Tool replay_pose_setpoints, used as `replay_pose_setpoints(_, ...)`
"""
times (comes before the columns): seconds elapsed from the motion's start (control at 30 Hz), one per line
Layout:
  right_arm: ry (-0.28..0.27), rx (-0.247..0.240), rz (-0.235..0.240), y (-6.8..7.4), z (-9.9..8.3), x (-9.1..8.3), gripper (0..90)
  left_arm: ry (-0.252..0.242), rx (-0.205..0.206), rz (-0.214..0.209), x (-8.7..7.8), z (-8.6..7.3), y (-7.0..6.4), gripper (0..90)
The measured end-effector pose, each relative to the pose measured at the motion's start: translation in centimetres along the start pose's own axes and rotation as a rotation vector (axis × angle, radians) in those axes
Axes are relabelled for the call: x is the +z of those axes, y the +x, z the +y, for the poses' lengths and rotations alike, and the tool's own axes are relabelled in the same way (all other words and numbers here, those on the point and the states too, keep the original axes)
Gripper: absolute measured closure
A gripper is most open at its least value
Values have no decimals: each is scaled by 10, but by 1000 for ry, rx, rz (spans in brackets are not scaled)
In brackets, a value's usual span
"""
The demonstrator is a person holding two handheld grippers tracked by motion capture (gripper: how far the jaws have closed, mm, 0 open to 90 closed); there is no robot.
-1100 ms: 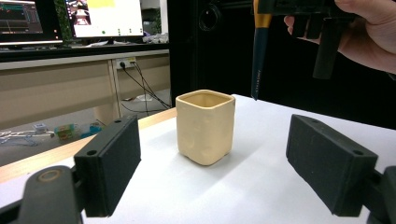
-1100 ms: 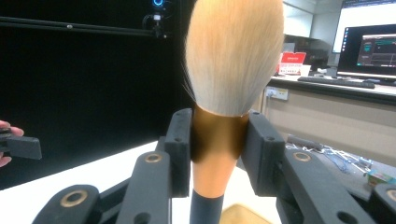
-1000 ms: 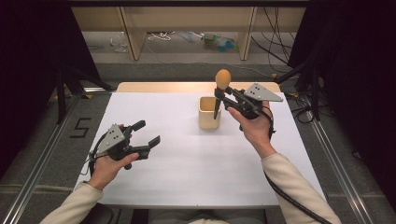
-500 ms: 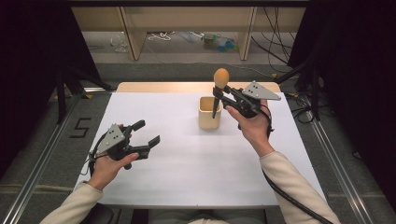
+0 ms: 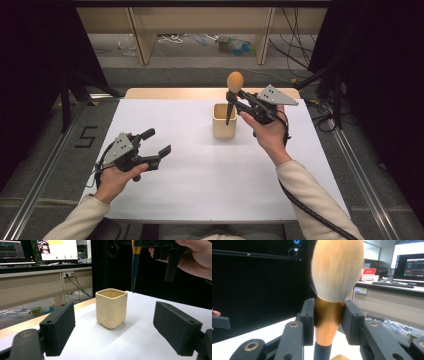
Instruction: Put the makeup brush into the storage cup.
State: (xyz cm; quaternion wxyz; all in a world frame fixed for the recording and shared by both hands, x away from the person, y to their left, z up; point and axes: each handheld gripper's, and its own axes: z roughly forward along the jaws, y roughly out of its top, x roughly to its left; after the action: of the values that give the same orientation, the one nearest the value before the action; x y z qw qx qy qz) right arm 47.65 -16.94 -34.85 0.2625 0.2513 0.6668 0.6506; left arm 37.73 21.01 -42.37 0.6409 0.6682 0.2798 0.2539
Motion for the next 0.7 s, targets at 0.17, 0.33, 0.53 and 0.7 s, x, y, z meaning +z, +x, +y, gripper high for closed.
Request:
replay_pose_setpoints(0.17,3,-5,2,-1,1,2,666,1,-2,0,0,0,0,173)
replay_pose_setpoints(0.33,-8,-4,-7,-1,0,4,665,2,-2,0,0,0,0,173)
replay_pose_setpoints(0.53,-3,-5,-8,-2,1,6,666,3,-2,2,0,0,0,173)
replay_pose_setpoints(0.7,-1,-5,-1,-2,1,8,665,-5,-4,3,0,0,0,173)
